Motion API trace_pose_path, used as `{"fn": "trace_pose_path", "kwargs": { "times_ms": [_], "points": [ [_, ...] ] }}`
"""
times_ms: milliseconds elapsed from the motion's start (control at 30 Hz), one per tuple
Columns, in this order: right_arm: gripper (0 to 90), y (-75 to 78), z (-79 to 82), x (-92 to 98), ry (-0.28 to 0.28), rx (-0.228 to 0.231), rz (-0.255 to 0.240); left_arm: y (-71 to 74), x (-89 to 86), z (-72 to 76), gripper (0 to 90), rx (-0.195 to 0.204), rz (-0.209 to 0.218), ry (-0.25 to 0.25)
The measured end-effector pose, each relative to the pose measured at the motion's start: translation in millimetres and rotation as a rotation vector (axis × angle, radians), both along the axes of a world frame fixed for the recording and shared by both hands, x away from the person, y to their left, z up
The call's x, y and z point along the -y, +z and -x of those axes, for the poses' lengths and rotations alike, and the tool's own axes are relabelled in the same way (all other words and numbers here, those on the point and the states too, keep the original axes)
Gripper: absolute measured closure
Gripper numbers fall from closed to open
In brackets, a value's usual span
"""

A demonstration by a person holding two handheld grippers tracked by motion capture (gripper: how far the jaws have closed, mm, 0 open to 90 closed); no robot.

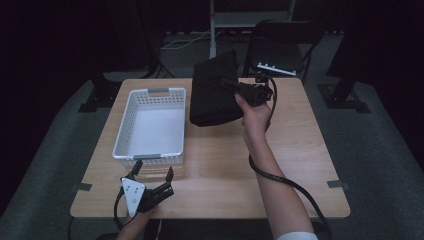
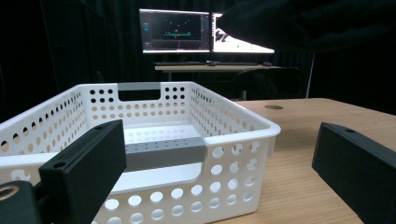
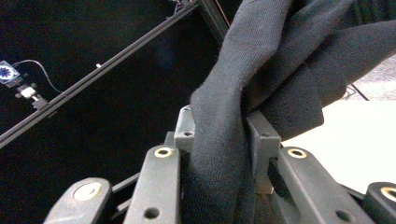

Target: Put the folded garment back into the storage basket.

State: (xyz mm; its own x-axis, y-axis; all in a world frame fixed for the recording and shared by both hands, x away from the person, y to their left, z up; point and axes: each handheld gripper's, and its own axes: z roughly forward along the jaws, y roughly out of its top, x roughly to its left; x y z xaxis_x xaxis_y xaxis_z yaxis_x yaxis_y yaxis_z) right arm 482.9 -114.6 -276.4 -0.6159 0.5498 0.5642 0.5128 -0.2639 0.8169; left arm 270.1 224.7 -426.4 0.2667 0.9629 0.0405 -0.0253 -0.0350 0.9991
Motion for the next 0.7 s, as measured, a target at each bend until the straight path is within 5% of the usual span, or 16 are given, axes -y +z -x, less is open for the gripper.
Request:
{"fn": "trace_pose_path", "kwargs": {
  "times_ms": [700],
  "points": [
    [72.0, 7.4, -3.6, -50.5, 0.056, 0.016, -0.015, 0.0, -0.2, 0.1, 4.3, 0.001, 0.0, -0.006]
  ]
}}
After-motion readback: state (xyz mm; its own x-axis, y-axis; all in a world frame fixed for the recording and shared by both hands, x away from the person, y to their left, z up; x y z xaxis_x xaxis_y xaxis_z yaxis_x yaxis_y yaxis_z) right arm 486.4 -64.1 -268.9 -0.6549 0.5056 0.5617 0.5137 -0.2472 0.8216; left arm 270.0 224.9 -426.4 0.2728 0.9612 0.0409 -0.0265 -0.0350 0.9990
